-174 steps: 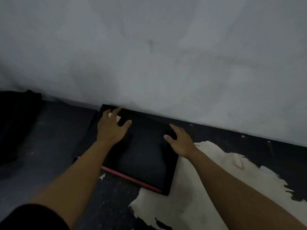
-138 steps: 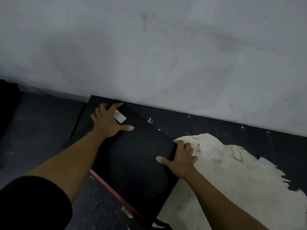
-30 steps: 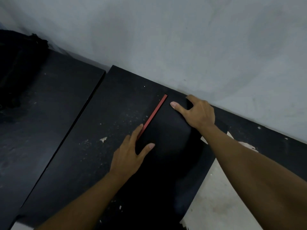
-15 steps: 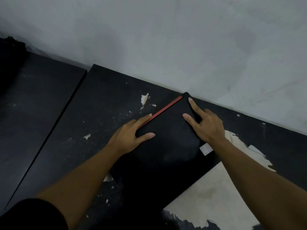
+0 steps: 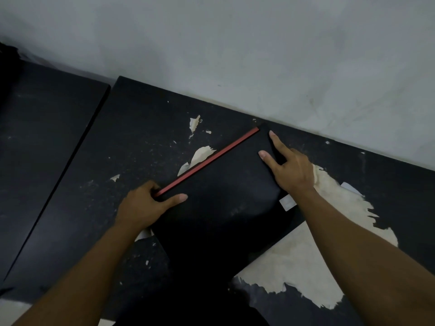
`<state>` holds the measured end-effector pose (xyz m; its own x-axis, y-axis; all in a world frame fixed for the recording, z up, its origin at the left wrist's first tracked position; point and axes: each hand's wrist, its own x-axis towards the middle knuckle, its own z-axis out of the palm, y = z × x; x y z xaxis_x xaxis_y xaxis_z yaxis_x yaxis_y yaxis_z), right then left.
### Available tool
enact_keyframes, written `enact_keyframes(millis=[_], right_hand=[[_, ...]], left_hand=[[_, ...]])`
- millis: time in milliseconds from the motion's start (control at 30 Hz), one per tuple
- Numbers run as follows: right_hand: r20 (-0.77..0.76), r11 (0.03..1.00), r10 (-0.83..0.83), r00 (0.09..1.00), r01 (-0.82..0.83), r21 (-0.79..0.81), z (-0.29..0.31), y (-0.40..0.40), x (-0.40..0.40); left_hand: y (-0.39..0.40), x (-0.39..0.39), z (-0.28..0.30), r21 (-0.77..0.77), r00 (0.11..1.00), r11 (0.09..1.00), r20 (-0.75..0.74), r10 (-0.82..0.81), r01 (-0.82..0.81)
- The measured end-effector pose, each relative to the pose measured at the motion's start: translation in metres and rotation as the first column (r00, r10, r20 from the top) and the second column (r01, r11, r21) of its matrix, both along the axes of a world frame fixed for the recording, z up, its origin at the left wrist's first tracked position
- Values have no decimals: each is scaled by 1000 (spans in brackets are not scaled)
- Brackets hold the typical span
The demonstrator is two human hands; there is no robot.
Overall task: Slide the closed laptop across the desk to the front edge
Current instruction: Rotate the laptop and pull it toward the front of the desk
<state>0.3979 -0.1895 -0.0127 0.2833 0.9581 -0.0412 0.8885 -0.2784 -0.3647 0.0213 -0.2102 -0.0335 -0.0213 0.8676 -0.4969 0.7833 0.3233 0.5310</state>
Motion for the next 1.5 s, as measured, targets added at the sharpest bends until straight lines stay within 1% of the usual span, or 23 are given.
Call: enact_keyframes(millis=[33, 100, 200, 367, 433, 533, 633, 733, 833, 933, 1100, 1167, 1200, 1267, 1333, 1400, 1500], right_hand=[[-10, 1000, -14, 1000, 14, 9, 0, -3, 0], [-23, 999, -33, 999, 33, 26, -1, -9, 0], [-35, 997, -63, 997, 64, 34, -2, -15, 3], [-89, 989, -138, 986, 143, 48, -1, -30, 10], [-113, 980, -190, 975, 195, 36, 0, -40, 13], [-140, 959, -278, 950, 284, 22, 1, -57, 15], [-166, 928, -364, 916, 372, 19, 3, -76, 15], [-160, 903, -423, 892, 429, 2, 5, -92, 14], [-178, 879, -469, 865, 476, -3, 6, -105, 15], [-165, 871, -484, 859, 492, 5, 7, -113, 15], [-139, 879, -471, 871, 476, 1, 13, -121, 14], [-130, 879, -473, 871, 476, -8, 15, -125, 12], [-130, 878, -476, 870, 479, -10, 15, -127, 11], [-141, 871, -487, 862, 491, -5, 15, -131, 9], [-146, 857, -512, 847, 516, -10, 16, -135, 8], [-151, 834, -548, 823, 550, -28, 16, -138, 9], [-178, 808, -586, 791, 588, -49, 17, -141, 11]], left_hand=[[-4, -1, 0, -20, 999, 999, 24, 27, -26], [-14, -2, 1, -50, 984, 994, 141, 106, -100], [-26, -2, 0, -48, 906, 967, 340, 252, -251], [-23, 18, -1, -29, 798, 899, 449, 402, -437], [-13, 26, -1, -6, 782, 883, 461, 419, -470], [5, 36, -1, 51, 802, 874, 426, 418, -483], [22, 44, -3, 46, 811, 882, 418, 410, -469], [28, 53, -4, 53, 833, 909, 425, 355, -414], [23, 62, -1, 98, 856, 924, 423, 298, -370], [10, 65, 2, 105, 862, 930, 424, 277, -351], [-21, 55, 6, 32, 898, 970, 387, 210, -241], [-32, 53, 3, 50, 906, 967, 366, 215, -250], [-37, 53, 0, 58, 895, 953, 365, 256, -296], [-41, 53, -3, 28, 834, 912, 417, 362, -410], [-42, 50, -6, -25, 777, 895, 486, 400, -445], [-41, 46, -6, -46, 756, 923, 559, 341, -383], [-41, 42, -2, -6, 753, 958, 616, 230, -288]])
